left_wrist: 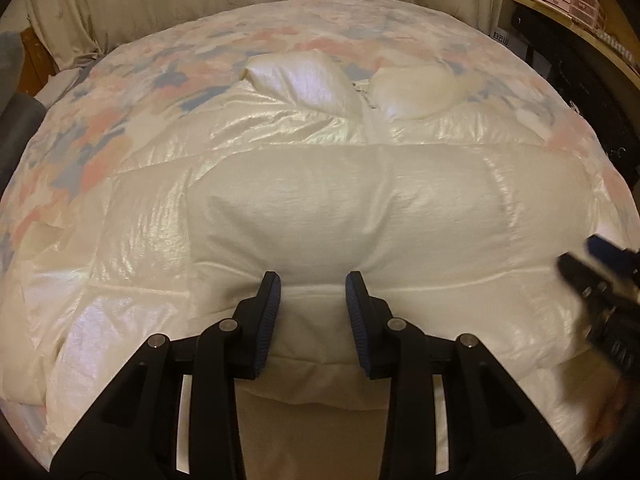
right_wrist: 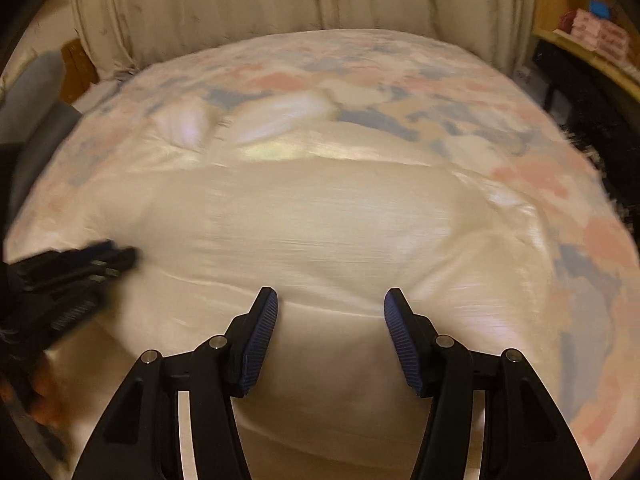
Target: Fold large clothes
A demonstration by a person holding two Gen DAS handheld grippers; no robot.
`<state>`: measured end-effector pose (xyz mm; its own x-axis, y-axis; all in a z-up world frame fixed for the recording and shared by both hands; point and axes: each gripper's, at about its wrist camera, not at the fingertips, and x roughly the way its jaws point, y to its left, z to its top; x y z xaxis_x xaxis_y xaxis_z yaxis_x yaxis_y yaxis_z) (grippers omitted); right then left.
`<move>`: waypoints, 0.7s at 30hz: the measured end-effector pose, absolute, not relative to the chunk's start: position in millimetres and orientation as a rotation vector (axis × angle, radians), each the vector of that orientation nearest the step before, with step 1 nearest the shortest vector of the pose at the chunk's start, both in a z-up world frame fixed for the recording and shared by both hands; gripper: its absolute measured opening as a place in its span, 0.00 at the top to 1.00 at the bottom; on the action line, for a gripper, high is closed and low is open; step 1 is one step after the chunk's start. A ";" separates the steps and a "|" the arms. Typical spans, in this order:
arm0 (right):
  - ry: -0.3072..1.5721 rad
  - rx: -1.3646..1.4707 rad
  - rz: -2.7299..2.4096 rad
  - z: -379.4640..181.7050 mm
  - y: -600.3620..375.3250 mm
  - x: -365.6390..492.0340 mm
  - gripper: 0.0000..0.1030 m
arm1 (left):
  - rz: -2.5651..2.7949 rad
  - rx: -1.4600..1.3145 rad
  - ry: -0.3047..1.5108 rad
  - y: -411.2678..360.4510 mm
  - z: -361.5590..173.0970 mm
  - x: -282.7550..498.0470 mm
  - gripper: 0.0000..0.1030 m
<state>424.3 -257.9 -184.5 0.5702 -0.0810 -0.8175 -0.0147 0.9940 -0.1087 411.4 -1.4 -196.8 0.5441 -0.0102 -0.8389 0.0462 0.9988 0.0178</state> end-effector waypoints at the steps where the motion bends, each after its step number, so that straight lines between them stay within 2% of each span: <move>1: 0.956 -0.123 -0.068 -186.8 -267.2 421.5 0.45 | -0.036 0.031 0.995 1.1 -199.8 412.4 0.70; 13: 0.945 -0.039 -0.239 -170.0 -338.3 386.7 0.44 | -0.010 0.002 1.006 27.1 -204.0 409.2 0.69; 21: 0.936 -0.036 -0.228 -165.5 -336.8 384.9 0.44 | 0.011 -0.033 1.012 27.5 -192.2 395.4 0.63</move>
